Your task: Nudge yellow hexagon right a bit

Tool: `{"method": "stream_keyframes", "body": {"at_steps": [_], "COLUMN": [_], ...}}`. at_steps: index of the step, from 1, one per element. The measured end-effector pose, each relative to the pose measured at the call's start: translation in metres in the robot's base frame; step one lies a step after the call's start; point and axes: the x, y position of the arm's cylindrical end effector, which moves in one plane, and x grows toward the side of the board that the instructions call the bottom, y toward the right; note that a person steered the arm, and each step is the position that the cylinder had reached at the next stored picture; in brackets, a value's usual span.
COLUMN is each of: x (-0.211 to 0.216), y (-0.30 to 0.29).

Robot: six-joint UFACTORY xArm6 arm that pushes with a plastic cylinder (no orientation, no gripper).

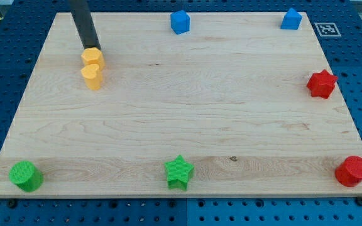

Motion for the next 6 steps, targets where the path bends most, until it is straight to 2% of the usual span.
{"method": "stream_keyframes", "body": {"at_steps": [1,2,3,6], "x": [0.0,0.002,0.009,0.021], "y": [-0.008,-0.045,-0.05,-0.021]}}
